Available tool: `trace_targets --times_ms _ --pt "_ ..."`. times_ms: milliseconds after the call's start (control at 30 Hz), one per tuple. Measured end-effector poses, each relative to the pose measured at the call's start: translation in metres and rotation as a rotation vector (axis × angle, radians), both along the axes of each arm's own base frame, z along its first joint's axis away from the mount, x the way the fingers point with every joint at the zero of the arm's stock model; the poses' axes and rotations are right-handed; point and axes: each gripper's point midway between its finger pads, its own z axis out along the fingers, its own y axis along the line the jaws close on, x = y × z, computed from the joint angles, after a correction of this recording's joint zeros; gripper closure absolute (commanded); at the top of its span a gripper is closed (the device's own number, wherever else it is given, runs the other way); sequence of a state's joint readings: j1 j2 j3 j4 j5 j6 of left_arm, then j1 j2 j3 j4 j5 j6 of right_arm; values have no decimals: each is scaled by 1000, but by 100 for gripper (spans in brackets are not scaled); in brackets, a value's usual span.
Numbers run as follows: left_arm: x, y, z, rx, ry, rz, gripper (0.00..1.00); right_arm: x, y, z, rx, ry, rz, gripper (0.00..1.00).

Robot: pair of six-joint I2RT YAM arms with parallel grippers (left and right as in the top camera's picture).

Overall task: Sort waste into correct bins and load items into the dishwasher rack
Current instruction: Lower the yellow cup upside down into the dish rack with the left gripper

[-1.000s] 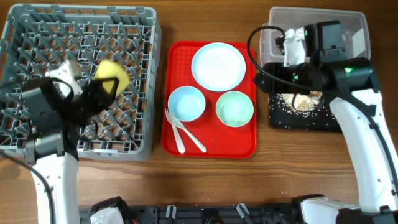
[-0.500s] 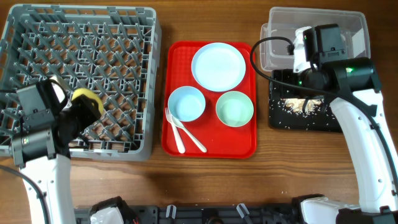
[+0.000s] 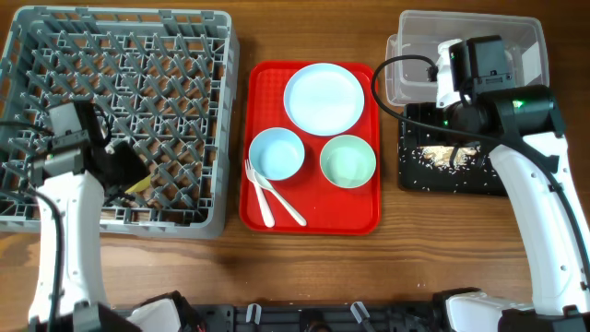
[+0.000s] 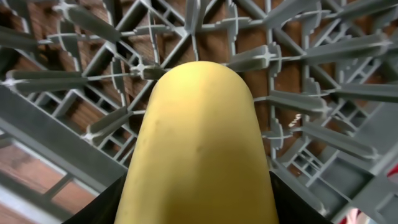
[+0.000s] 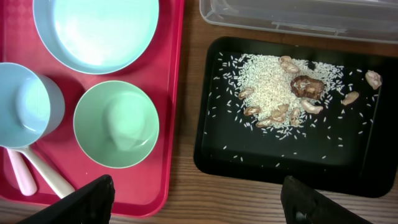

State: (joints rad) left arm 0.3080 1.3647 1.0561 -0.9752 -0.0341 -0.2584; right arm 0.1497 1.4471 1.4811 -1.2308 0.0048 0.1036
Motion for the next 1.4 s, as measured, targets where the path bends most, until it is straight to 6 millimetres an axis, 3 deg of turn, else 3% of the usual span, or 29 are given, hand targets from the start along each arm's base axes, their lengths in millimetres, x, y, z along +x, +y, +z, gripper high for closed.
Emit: trace_targets --times_ms 67,167,200,300,367,433,600,1067,1267,1333,1400 --pt "4 2 -5 1 7 0 94 0 0 0 0 0 0 13" --pt "7 3 -9 3 10 -1 83 0 0 0 0 0 0 13" --pt "7 3 -9 4 12 -1 74 0 0 0 0 0 0 14" --pt "7 3 -11 1 19 -1 67 0 0 0 0 0 0 14" --pt "7 3 -13 -1 26 -1 50 0 0 0 0 0 0 14" --pt "7 3 -16 -3 34 -1 41 0 0 0 0 0 0 13" --pt "7 3 -21 -7 54 -11 0 0 0 0 0 0 0 13" --pt "9 4 -19 -6 48 -11 0 0 0 0 0 0 0 11" --pt "20 -6 8 -23 -58 -38 1 0 0 0 0 0 0 11" --pt "25 -19 23 -36 -114 -80 7 0 0 0 0 0 0 11" --pt "27 -34 32 -47 -144 -124 24 0 0 0 0 0 0 11"
